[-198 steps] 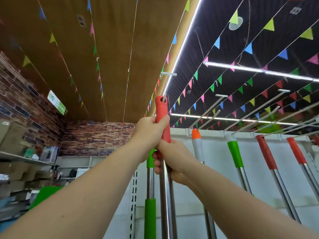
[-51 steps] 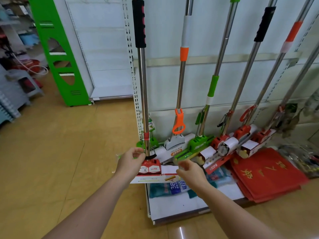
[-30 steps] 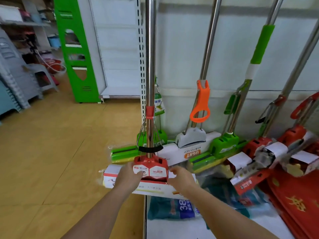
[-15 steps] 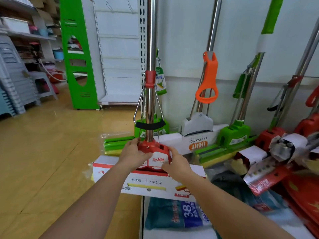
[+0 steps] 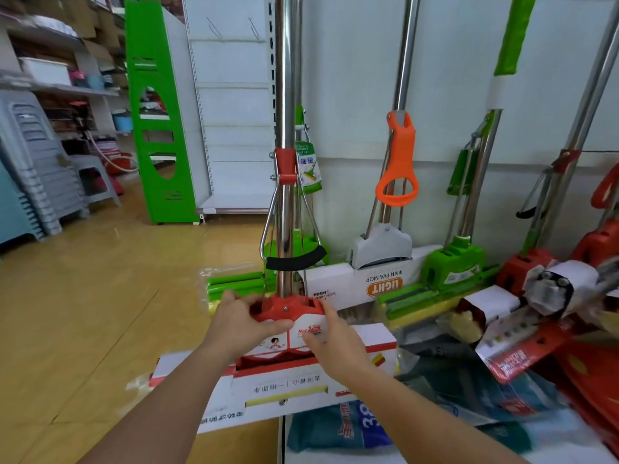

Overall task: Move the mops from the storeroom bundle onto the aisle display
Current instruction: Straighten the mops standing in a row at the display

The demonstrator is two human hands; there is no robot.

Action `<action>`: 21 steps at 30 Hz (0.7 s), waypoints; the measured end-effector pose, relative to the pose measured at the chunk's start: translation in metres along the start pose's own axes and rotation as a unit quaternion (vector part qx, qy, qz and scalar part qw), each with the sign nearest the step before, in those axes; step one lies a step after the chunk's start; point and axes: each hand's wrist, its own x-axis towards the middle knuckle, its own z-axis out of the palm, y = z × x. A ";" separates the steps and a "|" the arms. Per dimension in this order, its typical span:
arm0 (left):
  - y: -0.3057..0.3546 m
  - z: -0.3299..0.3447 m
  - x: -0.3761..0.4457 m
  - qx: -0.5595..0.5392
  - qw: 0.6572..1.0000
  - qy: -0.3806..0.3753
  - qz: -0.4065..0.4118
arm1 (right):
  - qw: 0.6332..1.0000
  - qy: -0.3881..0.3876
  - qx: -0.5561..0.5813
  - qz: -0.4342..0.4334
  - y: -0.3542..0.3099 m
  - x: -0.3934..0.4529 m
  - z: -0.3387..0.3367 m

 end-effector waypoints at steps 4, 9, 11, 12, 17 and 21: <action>-0.011 -0.014 -0.005 0.013 1.000 0.010 -0.010 | 1.000 0.002 0.015 -0.024 -0.006 -0.005 0.013; -0.018 -0.023 -0.007 0.001 0.999 0.027 -0.018 | 0.999 -0.003 0.025 -0.028 -0.016 -0.003 0.024; -0.020 -0.021 -0.003 0.001 0.999 0.042 -0.014 | 0.999 0.009 0.050 -0.013 -0.017 0.002 0.023; -0.020 -0.017 0.000 0.006 0.999 0.048 -0.017 | 0.999 0.022 0.043 -0.005 -0.015 0.005 0.022; -0.019 0.005 0.015 0.026 0.998 0.065 -0.004 | 0.999 0.031 -0.022 0.032 0.002 0.009 0.025; -0.024 0.012 0.025 0.026 0.998 0.053 0.008 | 0.999 -0.031 0.015 0.024 0.010 0.010 0.027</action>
